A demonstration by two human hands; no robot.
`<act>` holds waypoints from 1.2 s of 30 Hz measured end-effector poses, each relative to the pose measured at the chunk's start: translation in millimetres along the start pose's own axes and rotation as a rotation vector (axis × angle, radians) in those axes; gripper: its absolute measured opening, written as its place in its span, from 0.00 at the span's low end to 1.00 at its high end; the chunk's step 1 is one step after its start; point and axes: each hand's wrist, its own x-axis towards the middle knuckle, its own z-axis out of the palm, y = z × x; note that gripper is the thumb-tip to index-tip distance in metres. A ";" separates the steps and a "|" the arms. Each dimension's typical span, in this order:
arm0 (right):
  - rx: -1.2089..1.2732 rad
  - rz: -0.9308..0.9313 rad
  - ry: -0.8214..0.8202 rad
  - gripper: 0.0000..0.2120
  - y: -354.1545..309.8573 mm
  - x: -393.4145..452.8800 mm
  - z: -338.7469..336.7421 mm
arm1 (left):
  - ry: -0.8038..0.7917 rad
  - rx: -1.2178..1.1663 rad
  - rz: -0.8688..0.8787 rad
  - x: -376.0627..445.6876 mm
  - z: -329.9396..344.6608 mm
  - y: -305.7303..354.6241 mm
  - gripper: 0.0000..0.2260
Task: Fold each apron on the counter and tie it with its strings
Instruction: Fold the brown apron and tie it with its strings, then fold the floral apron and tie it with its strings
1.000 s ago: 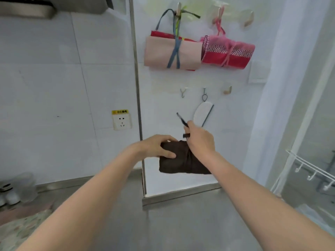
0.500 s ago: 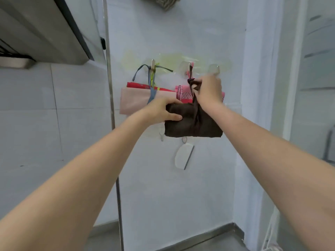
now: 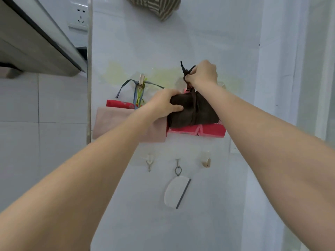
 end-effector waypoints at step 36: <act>0.415 -0.622 -0.314 0.11 -133.6 -371.0 176.6 | 0.340 0.601 -0.145 -362.4 -36.2 -193.2 0.15</act>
